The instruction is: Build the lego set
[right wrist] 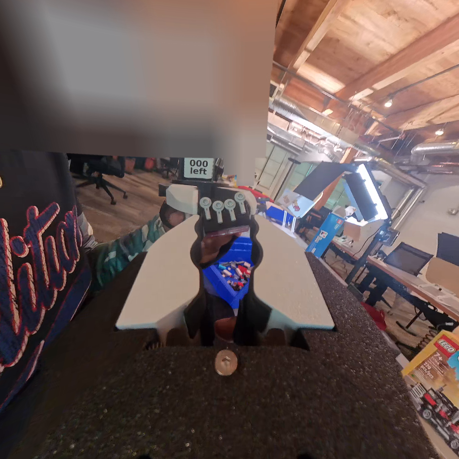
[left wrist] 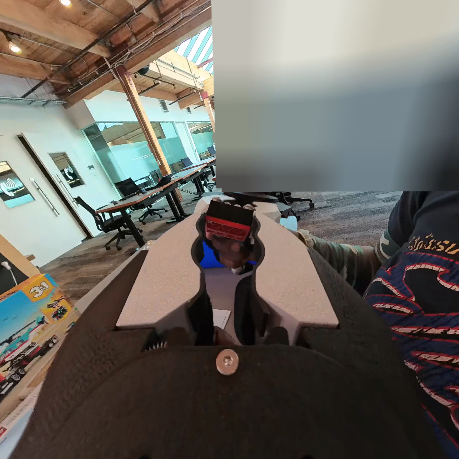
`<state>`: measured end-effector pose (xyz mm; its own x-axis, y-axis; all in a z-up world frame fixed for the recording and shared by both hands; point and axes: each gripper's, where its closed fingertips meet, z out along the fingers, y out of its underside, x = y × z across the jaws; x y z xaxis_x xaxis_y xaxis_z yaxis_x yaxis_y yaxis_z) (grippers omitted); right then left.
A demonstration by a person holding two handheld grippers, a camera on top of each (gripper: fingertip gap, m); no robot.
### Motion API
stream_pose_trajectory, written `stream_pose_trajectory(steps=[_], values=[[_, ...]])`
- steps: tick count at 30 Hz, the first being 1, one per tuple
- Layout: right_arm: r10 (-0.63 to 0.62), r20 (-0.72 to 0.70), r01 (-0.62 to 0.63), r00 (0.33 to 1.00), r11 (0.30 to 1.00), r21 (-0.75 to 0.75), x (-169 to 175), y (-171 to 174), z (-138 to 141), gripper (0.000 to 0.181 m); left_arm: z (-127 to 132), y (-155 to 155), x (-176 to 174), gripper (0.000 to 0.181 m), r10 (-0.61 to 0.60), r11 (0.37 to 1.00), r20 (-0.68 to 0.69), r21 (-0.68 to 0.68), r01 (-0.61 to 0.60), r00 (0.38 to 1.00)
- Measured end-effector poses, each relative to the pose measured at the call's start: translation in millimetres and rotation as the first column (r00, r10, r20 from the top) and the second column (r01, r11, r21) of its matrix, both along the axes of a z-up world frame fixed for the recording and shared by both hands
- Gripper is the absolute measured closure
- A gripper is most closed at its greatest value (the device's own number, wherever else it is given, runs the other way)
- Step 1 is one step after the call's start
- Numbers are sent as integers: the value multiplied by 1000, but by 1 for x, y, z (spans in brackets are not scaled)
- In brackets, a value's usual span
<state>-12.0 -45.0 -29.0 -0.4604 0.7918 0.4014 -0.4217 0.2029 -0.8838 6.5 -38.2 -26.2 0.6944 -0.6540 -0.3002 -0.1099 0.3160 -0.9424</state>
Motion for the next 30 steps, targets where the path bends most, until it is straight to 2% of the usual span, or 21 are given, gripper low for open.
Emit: stream_pose_trajectory(steps=[2, 4, 6, 8, 10, 13, 14, 17, 23, 26, 30], values=[[-14, 50, 13, 999, 1000, 16, -4, 0, 0, 146, 1, 0, -4, 146, -4, 1000, 5, 15, 4, 1000], [-53, 68, 51, 996, 998, 32, -8, 2, 4, 145, 5, 1, -8, 146, -25, 1000, 75, 6, 24, 997], [-165, -13, 166, 986, 983, 83, -11, 7, 14, 132, 21, 1, -19, 146, -64, 998, 277, 23, 60, 959], [-294, -168, 320, 941, 934, 158, -9, 10, 27, 129, 36, 0, -36, 146, -109, 994, 498, 54, 95, 860], [-390, -351, 487, 851, 837, 249, -6, 6, 37, 131, 39, 3, -46, 146, -117, 992, 622, 41, 117, 774], [-420, -549, 669, 723, 626, 402, -10, -5, 39, 138, 35, 10, -50, 146, -73, 993, 703, -16, 118, 707], [-411, -576, 690, 706, 582, 431, -13, -8, 38, 141, 34, 11, -47, 146, -67, 990, 713, -37, 133, 698], [-394, -584, 697, 710, 512, 502, -21, -7, 33, 142, 31, 10, -36, 146, -76, 978, 726, -81, 194, 684], [-381, -580, 690, 720, 476, 544, -20, -2, 34, 158, 26, 12, -28, 146, -58, 969, 711, -128, 211, 701], [-371, -576, 678, 729, 512, 528, -18, -3, 34, 159, 27, 11, -26, 146, -46, 972, 689, -136, 191, 724], [-335, -599, 664, 728, 564, 491, -13, -5, 34, 159, 26, 9, -23, 146, 13, 984, 602, -148, 95, 798]])
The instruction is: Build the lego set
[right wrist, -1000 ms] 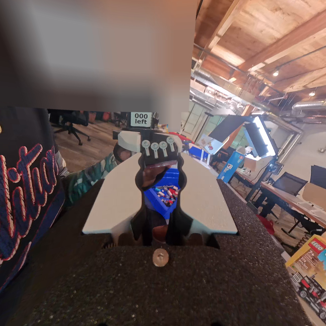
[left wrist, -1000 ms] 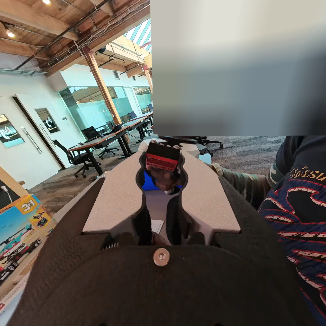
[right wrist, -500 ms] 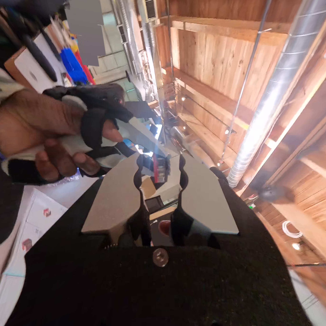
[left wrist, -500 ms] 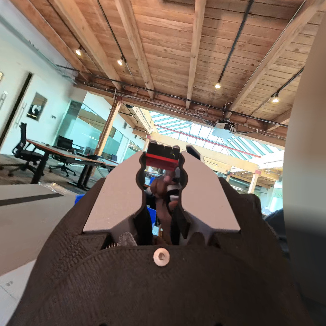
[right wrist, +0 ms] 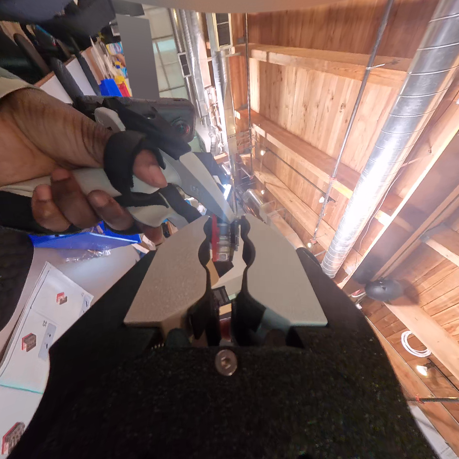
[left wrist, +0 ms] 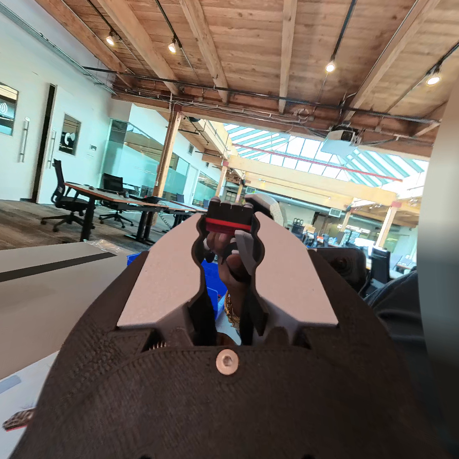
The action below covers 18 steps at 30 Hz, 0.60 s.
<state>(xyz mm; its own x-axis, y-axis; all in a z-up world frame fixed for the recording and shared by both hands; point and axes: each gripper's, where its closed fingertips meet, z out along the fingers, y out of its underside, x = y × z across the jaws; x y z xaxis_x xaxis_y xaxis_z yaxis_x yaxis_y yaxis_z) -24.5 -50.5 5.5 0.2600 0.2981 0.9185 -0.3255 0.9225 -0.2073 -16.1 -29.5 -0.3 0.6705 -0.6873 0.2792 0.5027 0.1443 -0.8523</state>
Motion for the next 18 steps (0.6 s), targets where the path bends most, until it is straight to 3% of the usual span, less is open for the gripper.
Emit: stream_pose_trajectory(steps=[8, 14, 16, 18], values=[[1, 10, -1, 1000, 1000, 21, -2, 4, -9, 160, -9, 3, -3, 147, 56, 997, -127, -45, -62, 990], [-35, 34, 34, 999, 999, 28, -6, 12, -15, 160, -16, 10, -6, 147, 60, 995, -146, -65, -70, 987], [-43, 15, 43, 999, 998, 40, -7, 12, -13, 159, -15, 12, -7, 146, 45, 998, -131, -36, -51, 990], [28, 38, -26, 999, 998, -51, -6, 9, -10, 158, -10, 10, -8, 146, -21, 999, -95, 29, 24, 995]])
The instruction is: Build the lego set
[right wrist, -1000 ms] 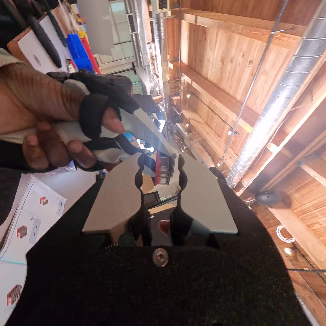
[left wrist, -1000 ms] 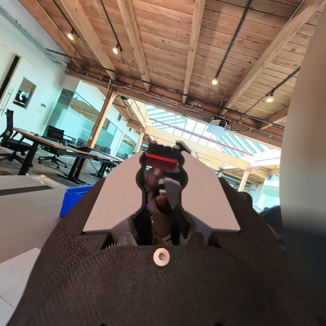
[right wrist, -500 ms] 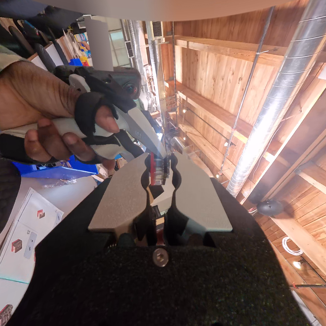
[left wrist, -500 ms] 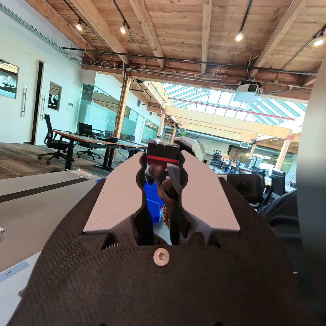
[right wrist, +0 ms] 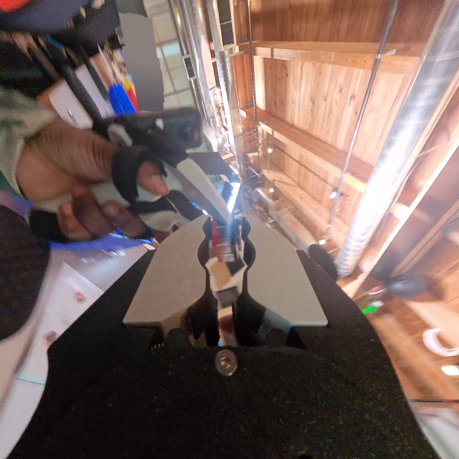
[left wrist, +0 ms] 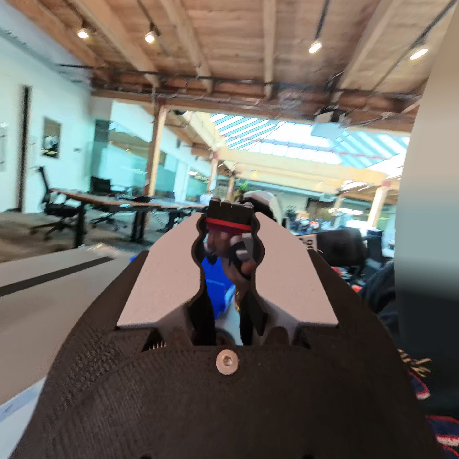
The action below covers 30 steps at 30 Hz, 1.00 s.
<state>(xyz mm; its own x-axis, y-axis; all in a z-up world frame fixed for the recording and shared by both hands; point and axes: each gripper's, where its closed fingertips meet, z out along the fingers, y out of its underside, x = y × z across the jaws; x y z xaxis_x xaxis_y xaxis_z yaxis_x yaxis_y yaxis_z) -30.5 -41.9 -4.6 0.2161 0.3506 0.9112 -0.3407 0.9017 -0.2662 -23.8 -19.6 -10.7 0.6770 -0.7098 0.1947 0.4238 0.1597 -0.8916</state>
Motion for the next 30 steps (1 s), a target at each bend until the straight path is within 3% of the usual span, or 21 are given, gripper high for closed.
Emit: stream_pose_trajectory(steps=[3, 5, 8, 11, 17, 23, 26, 28, 30], values=[[147, 87, -119, 985, 955, -272, 1, 6, 1, 132, 11, -13, -8, 146, -226, 970, 141, 125, 209, 964], [297, 85, -217, 951, 838, -500, 5, 13, 4, 128, 11, -18, -16, 146, -345, 934, 177, 162, 318, 922], [517, 51, -308, 854, 583, -752, 5, 15, 2, 125, 3, -15, -19, 146, -346, 931, 116, 168, 325, 931], [571, 41, -295, 820, 482, -825, -2, 13, -3, 124, 0, -14, -14, 146, -323, 936, 65, 173, 308, 944], [573, 69, -280, 817, 498, -821, -7, 6, -14, 146, -6, -14, -8, 146, -340, 930, 27, 159, 332, 940], [522, 88, -239, 848, 526, -816, -7, 17, -24, 147, -16, -5, -8, 143, -309, 946, -21, 93, 310, 951], [353, 109, -122, 929, 572, -811, -7, 50, -36, 147, -25, 11, -26, 143, -115, 992, -107, 49, 120, 988], [173, 193, 53, 966, 596, -801, -7, 87, -58, 147, -31, 21, -51, 142, 58, 998, -169, 13, -57, 984], [19, 329, 259, 944, 573, -777, -8, 126, -94, 147, -36, 25, -78, 142, 214, 974, -253, -12, -224, 943]])
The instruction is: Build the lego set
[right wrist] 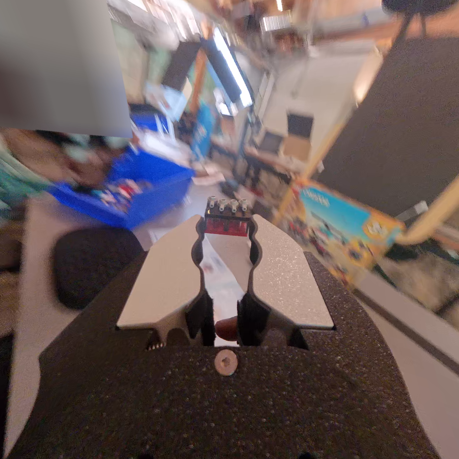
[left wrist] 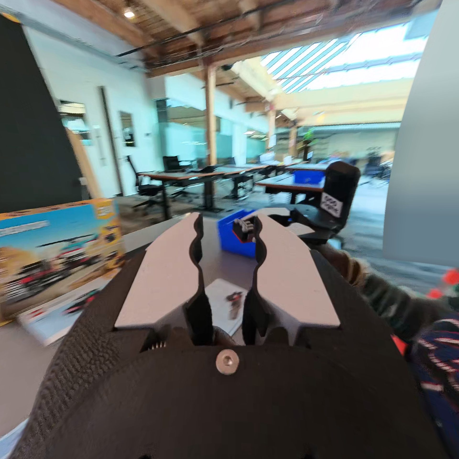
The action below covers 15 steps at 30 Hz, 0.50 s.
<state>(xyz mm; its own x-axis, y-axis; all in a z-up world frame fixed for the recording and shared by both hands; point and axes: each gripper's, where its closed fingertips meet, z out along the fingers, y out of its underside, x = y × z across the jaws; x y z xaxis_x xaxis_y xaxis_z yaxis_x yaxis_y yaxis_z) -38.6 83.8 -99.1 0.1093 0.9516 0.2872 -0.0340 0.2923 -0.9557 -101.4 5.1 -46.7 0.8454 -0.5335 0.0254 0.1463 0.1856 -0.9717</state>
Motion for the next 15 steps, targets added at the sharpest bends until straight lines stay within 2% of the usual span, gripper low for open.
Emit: stream_pose_trajectory(steps=[3, 6, 10, 15], values=[[-161, 246, 173, 956, 984, -30, 0, 48, -66, 147, -4, -3, -33, 142, 190, 981, -116, -26, -194, 975], [-195, 376, 253, 906, 961, -113, -4, 71, -106, 147, 0, -12, -53, 143, 313, 948, -189, 4, -318, 931], [-229, 537, 329, 812, 939, -98, -12, 94, -144, 147, 9, -21, -54, 144, 346, 938, -207, 54, -343, 915], [-205, 595, 368, 778, 915, -166, -20, 105, -172, 147, 8, -20, -45, 145, 352, 936, -281, 83, -342, 893]])
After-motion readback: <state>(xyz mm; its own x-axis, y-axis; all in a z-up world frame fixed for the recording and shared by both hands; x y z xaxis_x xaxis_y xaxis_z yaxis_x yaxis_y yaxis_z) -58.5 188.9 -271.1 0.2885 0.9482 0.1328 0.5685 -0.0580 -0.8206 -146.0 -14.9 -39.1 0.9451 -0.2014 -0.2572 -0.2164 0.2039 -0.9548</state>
